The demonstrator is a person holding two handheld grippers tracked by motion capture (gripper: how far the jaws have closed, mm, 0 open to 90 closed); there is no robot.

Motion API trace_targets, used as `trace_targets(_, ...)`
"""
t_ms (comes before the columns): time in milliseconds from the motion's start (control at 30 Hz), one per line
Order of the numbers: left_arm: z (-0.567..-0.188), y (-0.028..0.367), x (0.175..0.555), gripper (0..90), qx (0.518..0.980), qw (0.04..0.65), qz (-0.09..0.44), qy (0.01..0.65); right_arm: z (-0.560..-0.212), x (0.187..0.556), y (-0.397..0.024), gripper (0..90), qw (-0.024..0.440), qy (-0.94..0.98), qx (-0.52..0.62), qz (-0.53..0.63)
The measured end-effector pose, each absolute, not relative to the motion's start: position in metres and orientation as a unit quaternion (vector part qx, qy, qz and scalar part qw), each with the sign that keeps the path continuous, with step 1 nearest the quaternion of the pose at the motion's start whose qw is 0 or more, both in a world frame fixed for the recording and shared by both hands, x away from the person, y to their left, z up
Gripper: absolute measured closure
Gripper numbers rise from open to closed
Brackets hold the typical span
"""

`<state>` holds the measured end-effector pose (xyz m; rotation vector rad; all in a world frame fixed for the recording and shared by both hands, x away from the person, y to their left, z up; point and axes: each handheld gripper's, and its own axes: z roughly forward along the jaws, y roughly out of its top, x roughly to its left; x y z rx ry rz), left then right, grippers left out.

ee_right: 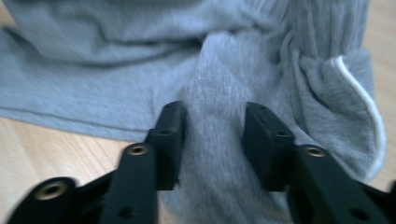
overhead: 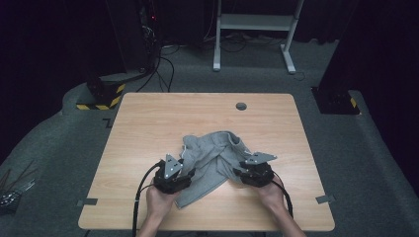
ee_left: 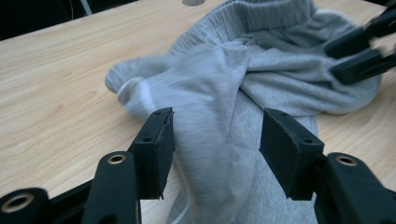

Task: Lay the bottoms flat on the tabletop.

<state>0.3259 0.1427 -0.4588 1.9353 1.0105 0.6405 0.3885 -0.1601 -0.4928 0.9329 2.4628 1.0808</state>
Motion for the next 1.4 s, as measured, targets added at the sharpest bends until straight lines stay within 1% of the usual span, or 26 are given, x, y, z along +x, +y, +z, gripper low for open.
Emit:
trace_targets(67, -0.459, 0.138, 0.323, 44.8, 0.774, 0.425, 0.25, 0.396, -0.498, 0.391, -0.157, 74.5, 0.143, 0.864, 0.322, 0.359)
trace_targets(133, -0.461, 0.132, 0.323, 44.7, 0.782, 0.425, 0.242, 0.387, -0.501, 0.392, -0.155, 78.7, 0.142, 0.868, 0.321, 0.351)
trace_targets(200, -0.467, 0.121, 0.324, 44.8, 0.796, 0.416, 0.23, 0.375, -0.501, 0.393, -0.156, 80.1, 0.138, 0.868, 0.321, 0.353)
trace_targets(333, -0.487, 0.099, 0.334, 44.4, 0.823, 0.394, 0.189, 0.363, -0.499, 0.392, -0.157, 80.4, 0.138, 0.866, 0.322, 0.357)
trace_targets(433, -0.502, 0.088, 0.341, 44.3, 0.834, 0.374, 0.176, 0.366, -0.497, 0.391, -0.158, 80.4, 0.141, 0.865, 0.318, 0.363)
trace_targets(533, -0.513, 0.081, 0.347, 45.1, 0.843, 0.35, 0.176, 0.368, -0.494, 0.391, -0.158, 80.4, 0.142, 0.864, 0.314, 0.368)
trace_targets(600, -0.516, 0.08, 0.348, 50.0, 0.846, 0.345, 0.176, 0.366, -0.492, 0.39, -0.158, 80.4, 0.143, 0.862, 0.314, 0.371)
trace_targets(633, -0.516, 0.082, 0.349, 54.3, 0.846, 0.349, 0.164, 0.367, -0.491, 0.391, -0.159, 80.4, 0.144, 0.862, 0.313, 0.373)
trace_targets(700, -0.515, 0.083, 0.35, 67.1, 0.849, 0.348, 0.16, 0.364, -0.487, 0.391, -0.161, 80.5, 0.149, 0.861, 0.312, 0.374)
trace_targets(800, -0.513, 0.086, 0.348, 85.1, 0.858, 0.333, 0.169, 0.352, -0.48, 0.392, -0.163, 80.6, 0.16, 0.858, 0.311, 0.376)
trace_targets(867, -0.511, 0.09, 0.346, 87.5, 0.858, 0.336, 0.17, 0.349, -0.473, 0.393, -0.168, 80.8, 0.169, 0.853, 0.314, 0.382)
trace_targets(967, -0.504, 0.103, 0.339, 88.1, 0.851, 0.347, 0.178, 0.351, -0.461, 0.395, -0.177, 80.9, 0.186, 0.842, 0.322, 0.391)
trace_targets(1100, -0.495, 0.13, 0.331, 88.2, 0.846, 0.343, 0.195, 0.359, -0.452, 0.399, -0.19, 81.0, 0.208, 0.831, 0.337, 0.391)
trace_targets(1167, -0.496, 0.145, 0.332, 88.1, 0.84, 0.343, 0.191, 0.375, -0.452, 0.402, -0.198, 80.9, 0.217, 0.824, 0.351, 0.389)
trace_targets(1233, -0.497, 0.154, 0.332, 87.2, 0.836, 0.343, 0.185, 0.387, -0.457, 0.408, -0.204, 80.3, 0.213, 0.822, 0.369, 0.378)
trace_targets(1267, -0.498, 0.155, 0.332, 85.1, 0.832, 0.349, 0.183, 0.39, -0.46, 0.409, -0.204, 79.4, 0.208, 0.824, 0.376, 0.369)
trace_targets(1300, -0.498, 0.154, 0.331, 77.6, 0.83, 0.353, 0.183, 0.39, -0.464, 0.409, -0.204, 76.7, 0.205, 0.825, 0.379, 0.366)
trace_targets(1367, -0.497, 0.146, 0.33, 63.4, 0.829, 0.366, 0.18, 0.382, -0.466, 0.403, -0.2, 66.7, 0.2, 0.821, 0.378, 0.378)
trace_targets(1400, -0.497, 0.138, 0.331, 58.8, 0.832, 0.37, 0.177, 0.373, -0.466, 0.4, -0.199, 63.7, 0.199, 0.821, 0.372, 0.386)
